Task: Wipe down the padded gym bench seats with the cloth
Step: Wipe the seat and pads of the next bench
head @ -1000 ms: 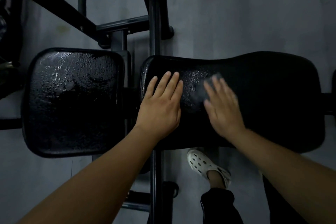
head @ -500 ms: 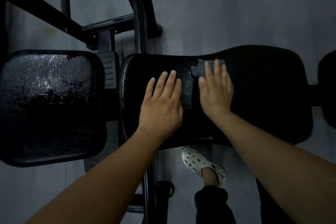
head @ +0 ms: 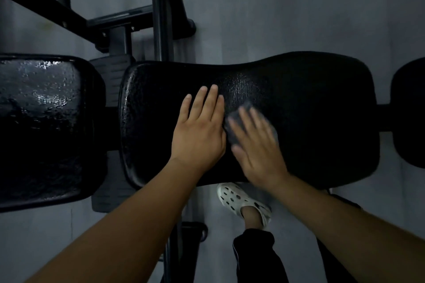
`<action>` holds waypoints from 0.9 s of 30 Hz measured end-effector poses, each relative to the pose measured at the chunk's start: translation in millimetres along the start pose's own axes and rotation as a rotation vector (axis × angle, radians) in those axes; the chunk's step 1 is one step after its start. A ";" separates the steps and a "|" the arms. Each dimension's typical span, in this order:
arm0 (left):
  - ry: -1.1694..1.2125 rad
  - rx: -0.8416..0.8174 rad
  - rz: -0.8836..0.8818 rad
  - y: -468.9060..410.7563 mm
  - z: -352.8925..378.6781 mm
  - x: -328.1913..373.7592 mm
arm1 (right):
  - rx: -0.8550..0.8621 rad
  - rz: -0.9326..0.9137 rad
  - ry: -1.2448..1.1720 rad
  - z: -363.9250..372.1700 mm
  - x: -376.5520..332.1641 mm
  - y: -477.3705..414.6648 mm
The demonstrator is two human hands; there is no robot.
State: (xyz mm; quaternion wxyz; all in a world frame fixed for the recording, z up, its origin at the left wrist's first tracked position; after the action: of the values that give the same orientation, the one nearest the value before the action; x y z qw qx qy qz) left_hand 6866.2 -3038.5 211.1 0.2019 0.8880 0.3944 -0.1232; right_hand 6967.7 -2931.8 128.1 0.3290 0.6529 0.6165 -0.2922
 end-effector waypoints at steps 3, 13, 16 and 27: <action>-0.037 -0.012 0.000 0.8 1.3 0.2 | -0.089 -0.084 0.053 -17.2 43.4 21.0; -0.095 -0.018 -0.025 0.2 3.5 7.1 | -0.102 -0.131 0.028 -8.7 29.3 35.6; -0.102 -0.020 -0.041 -0.9 3.6 7.0 | -0.069 -0.070 0.086 -30.7 88.9 39.2; -0.018 0.060 -0.068 4.7 5.6 28.8 | -0.062 -0.122 0.026 -18.4 75.5 72.6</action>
State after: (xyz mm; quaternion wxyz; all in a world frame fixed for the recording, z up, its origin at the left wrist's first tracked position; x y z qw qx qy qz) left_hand 6888.4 -3025.2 196.5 0.1744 0.8785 0.4187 -0.1500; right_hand 7044.9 -2872.7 85.0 0.3228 0.6073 0.6681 -0.2840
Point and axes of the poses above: each hand's wrist, its own y-axis away from the middle knuckle, its own z-axis out of the palm, x = y × z, the point moved 3 cm from there along -y, towards the middle knuckle, and after that the axes turned 14 degrees about -y, right-handed, at the moved point
